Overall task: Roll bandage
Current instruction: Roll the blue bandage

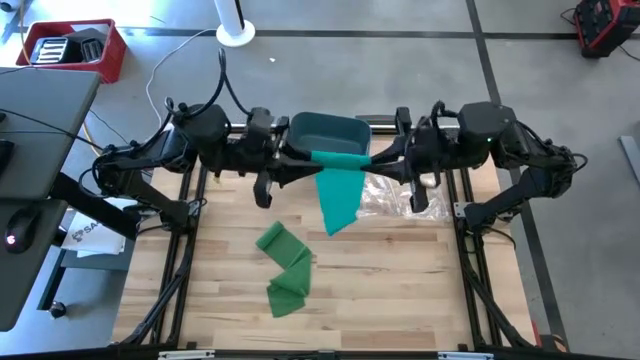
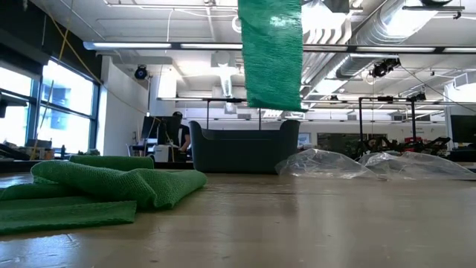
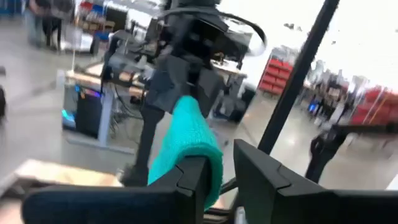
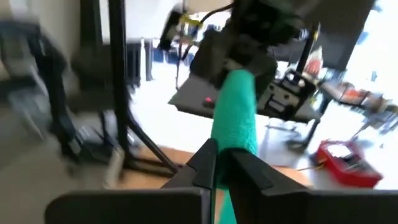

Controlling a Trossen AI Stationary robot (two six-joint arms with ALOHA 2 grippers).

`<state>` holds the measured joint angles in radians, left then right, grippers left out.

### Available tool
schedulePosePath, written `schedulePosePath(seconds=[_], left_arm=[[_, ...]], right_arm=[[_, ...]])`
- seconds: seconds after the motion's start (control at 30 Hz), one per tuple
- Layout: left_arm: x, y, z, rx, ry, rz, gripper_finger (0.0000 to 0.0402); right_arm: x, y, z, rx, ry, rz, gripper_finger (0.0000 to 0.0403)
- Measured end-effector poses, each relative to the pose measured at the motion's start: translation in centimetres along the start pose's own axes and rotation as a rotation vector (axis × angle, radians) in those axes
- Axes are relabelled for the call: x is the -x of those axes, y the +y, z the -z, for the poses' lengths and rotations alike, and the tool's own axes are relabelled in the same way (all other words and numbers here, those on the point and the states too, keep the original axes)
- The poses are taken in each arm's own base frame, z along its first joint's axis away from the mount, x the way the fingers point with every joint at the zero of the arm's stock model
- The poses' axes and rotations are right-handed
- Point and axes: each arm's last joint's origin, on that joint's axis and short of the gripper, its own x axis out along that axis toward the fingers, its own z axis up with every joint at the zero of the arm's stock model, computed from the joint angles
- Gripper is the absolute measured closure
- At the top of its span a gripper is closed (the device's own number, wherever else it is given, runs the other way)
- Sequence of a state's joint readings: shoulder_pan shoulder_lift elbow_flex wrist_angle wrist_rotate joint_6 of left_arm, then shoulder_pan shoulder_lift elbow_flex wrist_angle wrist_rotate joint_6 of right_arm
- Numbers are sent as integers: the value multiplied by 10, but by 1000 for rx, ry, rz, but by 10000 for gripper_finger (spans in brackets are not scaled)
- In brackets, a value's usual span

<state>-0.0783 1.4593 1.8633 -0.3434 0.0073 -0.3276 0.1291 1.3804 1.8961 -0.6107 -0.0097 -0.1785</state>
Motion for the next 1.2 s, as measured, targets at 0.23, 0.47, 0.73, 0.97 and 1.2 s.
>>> schedulePosePath(seconds=[0.23, 0.47, 0.73, 0.97, 1.2], left_arm=[[0, 9, -3, 131, -12, -24, 328], [0, 9, -3, 2, 3, -5, 394], [1, 3, -1, -268, 18, 89, 398], [1, -3, 1, -474, 10, 113, 398], [1, -2, 1, -351, 11, 49, 380]], right_arm=[[0, 10, 4, 231, 72, 50, 394], [0, 9, 4, -22, 70, 101, 383], [-1, 2, -4, -428, -39, 72, 316], [-1, -1, -8, -517, -93, 0, 295], [-6, 2, -7, -337, -83, 63, 382]])
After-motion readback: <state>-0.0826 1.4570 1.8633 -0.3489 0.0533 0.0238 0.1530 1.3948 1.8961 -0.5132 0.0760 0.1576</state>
